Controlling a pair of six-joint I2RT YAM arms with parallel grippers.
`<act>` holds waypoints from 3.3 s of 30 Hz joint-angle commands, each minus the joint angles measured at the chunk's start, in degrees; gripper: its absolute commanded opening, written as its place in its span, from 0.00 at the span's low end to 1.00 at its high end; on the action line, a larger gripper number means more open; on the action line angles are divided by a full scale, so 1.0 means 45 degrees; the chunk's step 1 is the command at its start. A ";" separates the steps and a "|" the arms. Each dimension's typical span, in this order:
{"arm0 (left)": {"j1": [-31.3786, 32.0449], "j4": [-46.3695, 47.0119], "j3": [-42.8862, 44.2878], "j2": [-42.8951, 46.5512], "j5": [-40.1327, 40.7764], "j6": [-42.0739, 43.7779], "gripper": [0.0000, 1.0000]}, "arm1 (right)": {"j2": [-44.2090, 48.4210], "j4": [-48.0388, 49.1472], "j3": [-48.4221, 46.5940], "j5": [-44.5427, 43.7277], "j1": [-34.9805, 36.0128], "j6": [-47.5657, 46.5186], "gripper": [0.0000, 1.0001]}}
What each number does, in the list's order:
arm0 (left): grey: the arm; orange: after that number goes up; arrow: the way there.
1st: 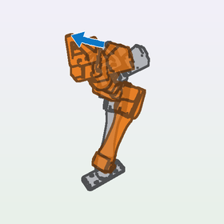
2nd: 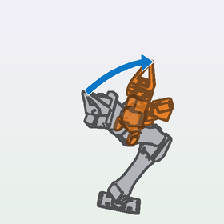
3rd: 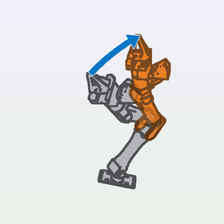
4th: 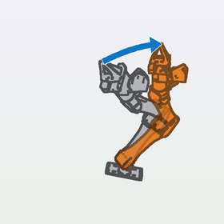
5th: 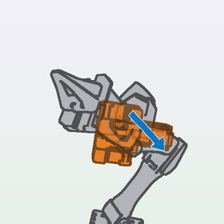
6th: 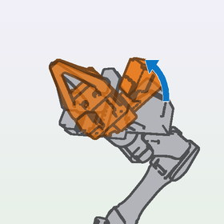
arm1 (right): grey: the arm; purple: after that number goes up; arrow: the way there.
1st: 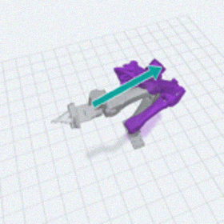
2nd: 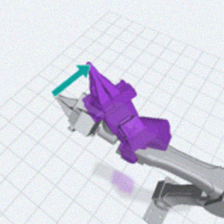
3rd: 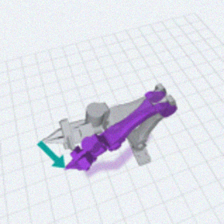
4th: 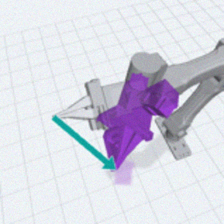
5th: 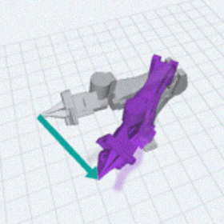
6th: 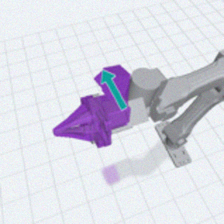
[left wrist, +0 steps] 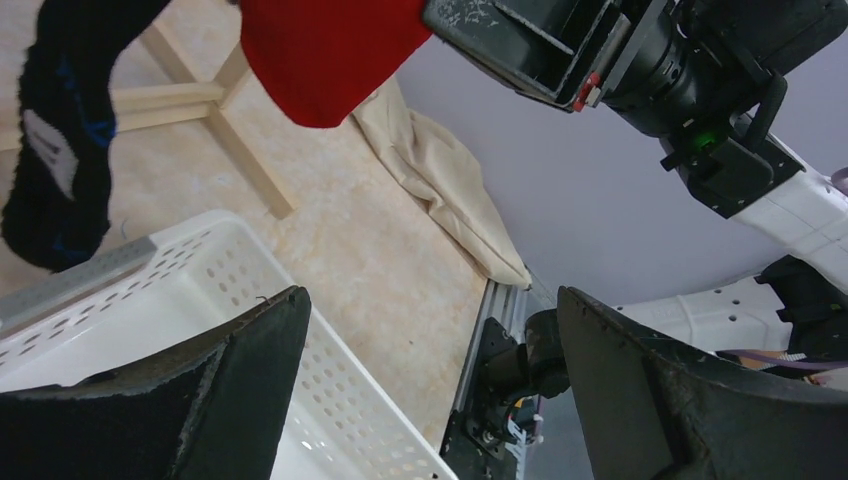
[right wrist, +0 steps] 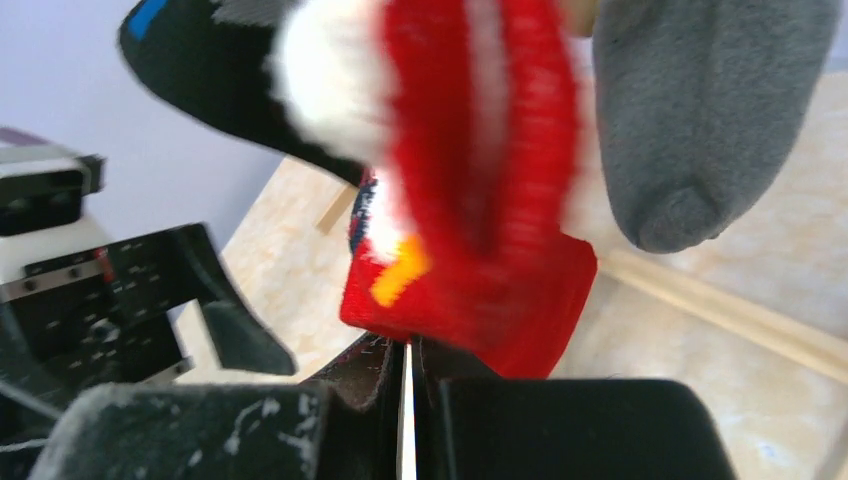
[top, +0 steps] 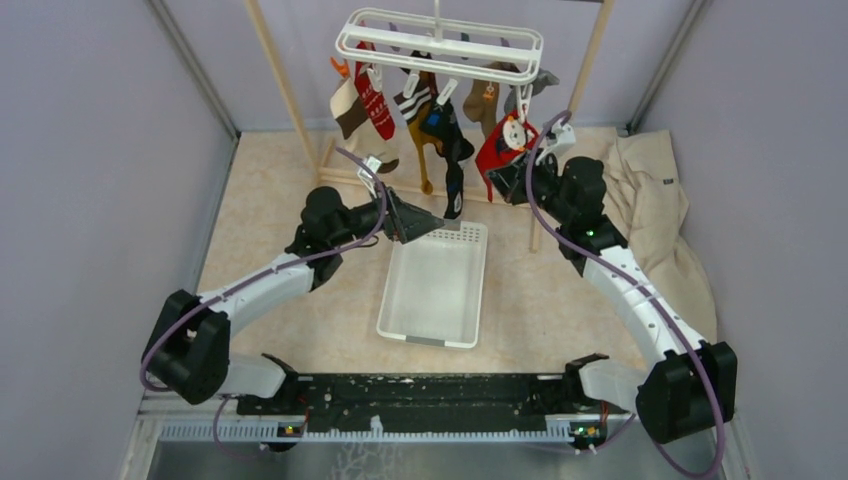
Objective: Remove the socks clipped to the hanger
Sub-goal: Remove the sock from the hanger.
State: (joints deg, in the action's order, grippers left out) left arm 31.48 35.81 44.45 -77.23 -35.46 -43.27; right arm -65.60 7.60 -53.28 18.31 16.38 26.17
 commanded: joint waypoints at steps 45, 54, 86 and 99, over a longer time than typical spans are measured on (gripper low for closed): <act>0.1247 0.9353 0.2345 -0.4981 -0.0498 -0.1895 0.78 | 0.1782 -0.0171 0.0450 0.6505 -0.0717 0.2580 0.00; 0.1188 0.9342 0.2740 -0.4928 -0.1301 -0.2607 0.00 | 0.1392 -0.1655 -0.0303 0.5655 -0.0720 0.1536 0.00; 0.1434 -0.2123 0.5265 -0.3612 0.2568 0.2577 0.00 | 0.1786 -0.6815 -0.5751 -0.1754 -0.0624 -0.2511 0.50; 0.1752 -0.3447 0.6227 -0.4120 0.3096 0.3037 0.00 | -0.0339 -0.6545 -0.7607 -0.4835 0.1656 -0.4068 0.64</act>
State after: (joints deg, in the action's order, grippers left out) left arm 38.68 22.13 70.19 -94.96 -22.70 -31.00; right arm -66.61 -25.26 -83.50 1.10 22.61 10.44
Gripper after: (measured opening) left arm 0.016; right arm 0.637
